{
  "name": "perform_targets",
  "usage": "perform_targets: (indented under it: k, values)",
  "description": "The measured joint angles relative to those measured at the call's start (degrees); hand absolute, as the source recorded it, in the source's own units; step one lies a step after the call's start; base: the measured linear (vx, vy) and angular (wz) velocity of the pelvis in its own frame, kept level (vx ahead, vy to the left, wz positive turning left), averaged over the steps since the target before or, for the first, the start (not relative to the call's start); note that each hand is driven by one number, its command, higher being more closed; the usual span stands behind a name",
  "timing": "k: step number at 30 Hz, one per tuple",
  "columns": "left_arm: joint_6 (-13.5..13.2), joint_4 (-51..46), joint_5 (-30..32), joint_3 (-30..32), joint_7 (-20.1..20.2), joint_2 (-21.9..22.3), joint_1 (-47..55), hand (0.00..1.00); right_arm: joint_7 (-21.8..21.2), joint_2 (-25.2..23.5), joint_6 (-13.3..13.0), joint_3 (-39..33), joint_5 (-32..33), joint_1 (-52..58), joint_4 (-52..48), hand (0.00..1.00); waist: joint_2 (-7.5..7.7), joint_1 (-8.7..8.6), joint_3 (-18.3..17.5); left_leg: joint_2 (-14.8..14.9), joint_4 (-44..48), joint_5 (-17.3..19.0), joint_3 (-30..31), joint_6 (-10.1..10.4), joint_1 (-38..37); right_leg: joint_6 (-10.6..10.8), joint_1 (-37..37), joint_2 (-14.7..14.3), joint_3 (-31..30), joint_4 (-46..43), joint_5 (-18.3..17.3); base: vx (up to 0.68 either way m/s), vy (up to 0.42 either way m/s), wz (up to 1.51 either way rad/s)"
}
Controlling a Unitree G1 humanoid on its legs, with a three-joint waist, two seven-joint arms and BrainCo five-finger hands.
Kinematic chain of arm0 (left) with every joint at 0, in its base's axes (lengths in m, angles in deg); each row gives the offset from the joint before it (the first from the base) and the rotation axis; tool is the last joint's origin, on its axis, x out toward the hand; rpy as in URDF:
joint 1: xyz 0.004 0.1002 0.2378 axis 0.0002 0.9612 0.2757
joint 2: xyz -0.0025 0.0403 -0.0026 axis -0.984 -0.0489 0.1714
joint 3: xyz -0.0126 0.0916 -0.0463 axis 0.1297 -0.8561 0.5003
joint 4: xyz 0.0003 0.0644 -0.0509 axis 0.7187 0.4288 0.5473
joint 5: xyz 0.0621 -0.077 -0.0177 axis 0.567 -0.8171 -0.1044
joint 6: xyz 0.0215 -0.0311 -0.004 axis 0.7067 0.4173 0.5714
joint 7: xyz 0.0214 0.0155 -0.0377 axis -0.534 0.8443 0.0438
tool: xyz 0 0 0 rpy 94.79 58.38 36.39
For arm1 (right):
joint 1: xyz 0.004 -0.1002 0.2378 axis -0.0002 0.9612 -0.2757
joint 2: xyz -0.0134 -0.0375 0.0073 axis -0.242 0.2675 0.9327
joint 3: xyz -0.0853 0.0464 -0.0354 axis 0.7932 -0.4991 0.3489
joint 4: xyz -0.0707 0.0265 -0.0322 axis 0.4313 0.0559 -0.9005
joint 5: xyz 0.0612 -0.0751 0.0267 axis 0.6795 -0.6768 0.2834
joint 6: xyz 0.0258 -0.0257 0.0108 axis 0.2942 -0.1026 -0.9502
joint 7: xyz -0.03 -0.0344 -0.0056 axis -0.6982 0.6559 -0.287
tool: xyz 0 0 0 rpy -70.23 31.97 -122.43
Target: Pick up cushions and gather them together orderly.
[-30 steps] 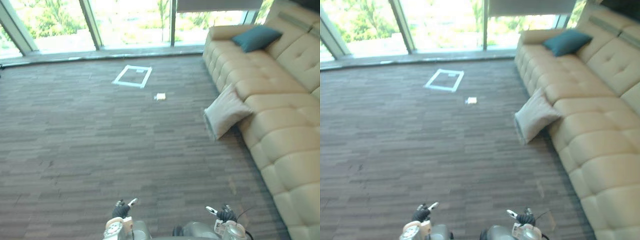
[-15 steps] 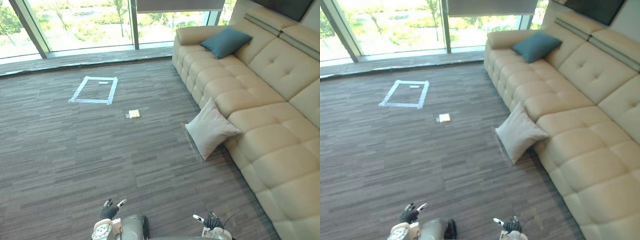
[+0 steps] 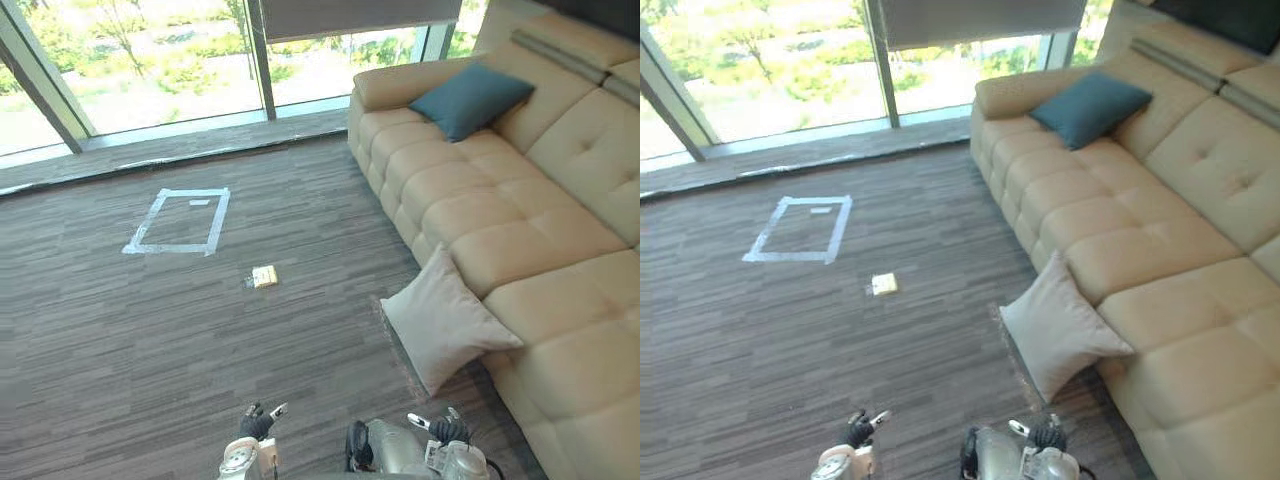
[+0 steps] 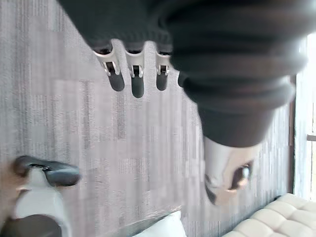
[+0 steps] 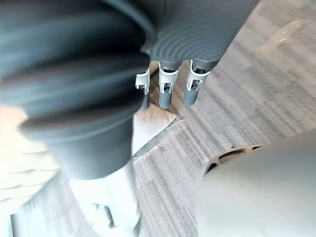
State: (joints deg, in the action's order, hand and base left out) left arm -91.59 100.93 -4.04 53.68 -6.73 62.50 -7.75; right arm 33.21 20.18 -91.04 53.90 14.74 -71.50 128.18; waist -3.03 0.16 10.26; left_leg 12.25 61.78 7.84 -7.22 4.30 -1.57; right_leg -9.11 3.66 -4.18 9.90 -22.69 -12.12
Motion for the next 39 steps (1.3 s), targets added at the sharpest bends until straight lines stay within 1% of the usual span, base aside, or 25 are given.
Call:
perform_targets:
  k: [1, 2, 4, 6, 7, 8, 9, 11, 12, 13, 16, 17, 18, 20, 21, 22, 24, 25, 26, 27, 31, 33, 35, 37, 39]
  values:
    - [-0.1, -1.2, 0.0, -0.1, 0.0, -0.4, 0.3, 0.00, 0.0, -0.4, 0.2, 0.5, 0.1, -0.1, 0.5, 0.00, 1.26, 0.22, 0.6, 0.0, 3.7, 1.2, -0.3, 0.0, 4.3, -0.5, -4.4, -0.7, -2.5, 3.1, -0.4, 0.41, -0.088, -0.88]
    - [-0.1, -1.5, 0.0, -0.2, 0.0, -0.5, 0.5, 0.00, 0.0, -0.4, 0.3, 0.7, 0.2, -0.1, 0.6, 0.00, 1.48, 0.32, 0.5, 0.0, 3.8, 1.7, -0.5, -0.1, 5.5, -0.6, -5.6, -0.9, -3.3, 3.9, -0.4, 0.45, -0.081, -1.00]
    - [-0.3, -3.1, -0.1, -0.1, 0.0, -0.7, 1.0, 0.00, 0.0, -1.0, 0.5, 1.0, 0.4, -0.2, 0.7, 0.00, 2.25, 1.17, 0.4, -0.9, -6.4, 6.3, -3.1, -1.5, 12.0, 0.6, -11.5, -1.0, -8.9, 8.3, -1.0, 0.49, -0.047, -1.09]
    - [-0.6, -3.6, -0.1, -0.1, 0.0, -0.5, 0.9, 0.00, 0.1, -0.9, 0.6, 0.8, 0.4, 0.1, 0.8, 0.00, 2.08, 1.71, 0.5, -2.7, -13.9, 7.6, -1.6, -1.7, 14.4, 1.7, -14.0, -0.9, -11.7, 9.4, -1.6, 0.44, 0.071, -0.99]
    - [-1.4, -3.6, -0.2, -0.2, -0.1, -0.3, 0.6, 0.00, 0.3, -1.0, 0.9, 1.0, 0.4, 0.1, 0.9, 0.00, 2.17, 2.63, 0.5, -6.3, -23.9, 7.5, 3.2, -0.4, 16.1, 3.1, -16.1, -0.2, -15.3, 10.2, -3.1, 0.57, 0.166, -1.22]
    - [-1.5, -3.6, -0.2, -0.4, -0.1, -0.3, 0.5, 0.00, 0.4, -1.1, 0.9, 1.2, 0.4, 0.0, 0.9, 0.00, 2.22, 2.81, 0.5, -8.0, -27.3, 7.1, 5.8, 0.2, 16.9, 3.4, -16.8, 0.1, -16.9, 10.3, -3.9, 0.49, 0.187, -1.08]
    - [-1.5, -3.5, -0.2, -0.6, -0.1, -0.3, 0.4, 0.00, 0.4, -1.1, 0.9, 1.4, 0.4, 0.0, 1.0, 0.00, 2.21, 2.88, 0.5, -8.9, -29.4, 6.5, 7.4, 0.5, 17.4, 3.5, -17.3, 0.3, -17.9, 10.2, -4.7, 0.43, 0.201, -0.86]
    - [-1.9, -3.4, -0.3, -0.8, -0.2, -0.4, 0.6, 0.00, 0.4, -1.0, 0.9, 1.8, 0.3, 0.0, 1.5, 0.00, 2.09, 2.92, 0.4, -10.2, -34.4, 3.4, 10.7, -1.3, 17.5, 5.8, -19.2, 0.2, -22.0, 9.0, -7.7, 0.59, 0.299, -1.11]
    - [-2.1, -2.9, -0.3, -1.2, -0.2, -1.1, 0.8, 0.00, 0.5, -1.1, 1.0, 1.8, 0.2, 0.4, 2.1, 0.00, 1.79, 3.19, -0.5, -9.6, -33.6, -0.5, 10.5, -0.3, 17.0, 6.7, -19.9, -0.2, -26.0, 7.2, -9.8, 0.71, 0.377, -1.30]
    - [-2.2, -2.2, -0.1, -1.4, -0.2, -2.8, 0.7, 0.00, 0.4, -2.4, 1.0, 2.5, 0.1, 0.7, 2.0, 0.00, 4.65, 2.84, -1.7, -10.0, -32.5, 2.0, 7.2, -1.8, 16.9, 7.1, -18.5, 1.5, -29.2, 4.6, -10.2, 0.69, 0.374, -1.11]
    - [-2.2, -1.1, -0.1, -1.4, -0.2, -4.2, 0.4, 0.00, 0.4, -4.0, 1.0, 2.9, -0.1, 1.3, 1.7, 0.00, 6.65, 3.03, -2.8, -9.6, -32.1, 4.5, 1.2, -3.7, 15.4, 8.4, -15.7, 2.9, -33.4, -0.4, -9.2, 0.46, 0.262, -1.10]
    - [-2.2, 0.0, 0.0, -1.4, -0.4, -4.3, 0.2, 0.00, 0.3, -3.7, 0.9, 3.8, -0.1, 0.7, 1.7, 0.00, 6.01, 3.14, -2.5, -8.4, -33.3, 5.4, -3.0, -5.3, 12.3, 9.9, -13.4, 3.9, -31.6, -4.7, -7.8, 0.30, 0.189, -1.13]
    - [-2.1, 0.3, 0.0, -1.4, -0.5, -4.3, 0.2, 0.00, 0.3, -3.7, 0.9, 4.0, -0.1, 0.5, 1.7, 0.00, 5.83, 3.33, -2.4, -8.0, -33.8, 5.5, -4.1, -5.5, 11.3, 10.2, -13.1, 4.2, -30.5, -5.6, -7.6, 0.33, 0.252, -1.73]
    - [-1.9, 1.8, 0.0, -2.3, -1.4, -4.1, 0.4, 0.00, 0.2, -3.8, 0.5, 6.1, -0.2, -0.9, 1.8, 0.00, 3.26, 3.83, -1.6, -5.4, -40.4, 5.7, -10.0, -5.6, 3.2, 10.2, -8.4, 7.9, -14.1, -8.5, -7.7, 0.16, 0.180, -1.67]
    - [-1.8, 2.1, 0.0, -2.5, -1.4, -4.1, 0.4, 0.00, 0.2, -3.8, 0.4, 6.3, -0.2, -1.0, 1.8, 0.00, 3.03, 3.82, -1.8, -5.2, -41.4, 5.7, -10.3, -5.6, 2.4, 10.1, -7.8, 8.4, -11.6, -8.5, -7.8, 0.10, 0.144, -1.32]
    - [-1.1, 2.8, -0.1, -3.4, -1.5, -4.1, 0.3, 0.00, 0.2, -3.8, 0.2, 6.6, -0.3, -1.0, 1.8, 0.00, 2.51, 3.61, -2.1, -4.9, -45.5, 5.7, -12.4, -4.9, -0.5, 10.3, -5.6, 10.2, -3.2, -7.8, -8.0, 0.08, 0.093, -0.82]
    - [-1.1, 3.5, -0.1, -5.0, -1.4, -4.7, 0.2, 0.00, 0.2, -3.6, -0.3, 6.1, -0.3, -1.1, 2.0, 0.00, 2.77, 3.32, -2.2, -4.9, -48.9, 4.9, -15.9, -3.5, -3.6, 11.2, -3.9, 12.7, 6.7, -4.6, -7.7, 0.10, 0.050, -0.90]
    - [-1.1, 3.5, -0.1, -5.3, -1.4, -4.8, 0.2, 0.00, 0.2, -3.4, -0.3, 6.0, -0.4, -1.2, 2.0, 0.00, 2.77, 3.30, -2.2, -4.9, -49.2, 4.8, -16.3, -3.4, -3.9, 11.2, -3.6, 13.1, 7.9, -3.9, -7.5, 0.14, -0.086, -0.77]
    - [-1.1, 4.3, -0.1, -5.5, -1.4, -5.1, 0.0, 0.00, 0.3, -3.2, -0.3, 5.2, -1.5, -1.2, 2.4, 0.00, 3.32, 3.03, -2.4, -5.4, -49.4, 4.4, -17.5, -2.7, -4.7, 10.3, -3.3, 13.4, 10.2, 2.2, -3.7, 0.09, -0.081, -0.35]
    - [-1.1, 4.3, -0.1, -5.5, -1.4, -5.4, 0.0, 0.00, 0.3, -3.2, -0.3, 5.0, -1.9, -1.2, 2.4, 0.00, 3.78, 3.02, -2.5, -5.8, -49.4, 4.3, -17.5, -2.6, -4.8, 10.5, -3.2, 13.2, 9.5, 3.9, -1.2, 0.15, -0.166, -0.22]
    - [-1.1, 4.8, 0.0, -5.1, -1.0, -3.7, 0.2, 0.00, 0.4, -1.1, -0.8, 2.3, -2.4, -1.3, 4.0, 0.00, 1.55, 2.70, -2.4, -3.5, -49.4, 3.4, -16.3, -0.9, -6.5, 9.8, -6.9, 10.1, 9.8, 6.7, -0.6, 0.14, -0.172, 0.07]
    - [-1.1, 3.9, 0.0, -4.5, -0.9, -3.4, 0.6, 0.00, 0.4, -0.7, -0.8, 1.5, -2.4, -0.9, 4.1, 0.00, 1.52, 2.61, -2.2, -1.1, -42.3, 3.3, -15.2, -0.7, -4.1, 9.3, -9.0, 9.3, 10.3, 8.2, -0.6, 0.08, -0.188, 0.16]
    - [-1.1, 2.0, 0.0, -3.6, -0.9, -3.5, 1.5, 0.00, 0.4, -0.6, -0.6, 1.7, -2.3, -0.5, 4.0, 0.00, 1.87, 3.19, -1.7, 2.1, -27.9, 3.6, -13.6, -0.9, 1.5, 7.7, -11.6, 8.2, 8.8, 9.8, -1.5, 0.07, -0.163, -0.21]
    - [-1.2, 1.4, -0.2, -2.4, -0.9, -3.2, 1.9, 0.00, 0.4, -0.7, -0.2, 1.9, -2.3, -0.6, 4.1, 0.00, 1.96, 3.55, -1.6, 2.1, -24.9, 6.0, -10.5, -0.5, 3.2, 7.2, -12.0, 7.9, 6.6, 9.9, -1.8, 0.04, -0.007, -0.68]
    - [-1.2, 0.7, -0.1, -2.3, -0.9, -3.2, 2.4, 0.00, 0.4, -0.7, -0.1, 2.2, -2.3, -0.9, 4.1, 0.00, 2.35, 3.77, -1.3, 0.0, -26.7, 7.9, -7.0, 0.0, 4.9, 7.2, -11.9, 8.0, 3.8, 9.8, -1.8, 0.04, 0.087, -0.83]
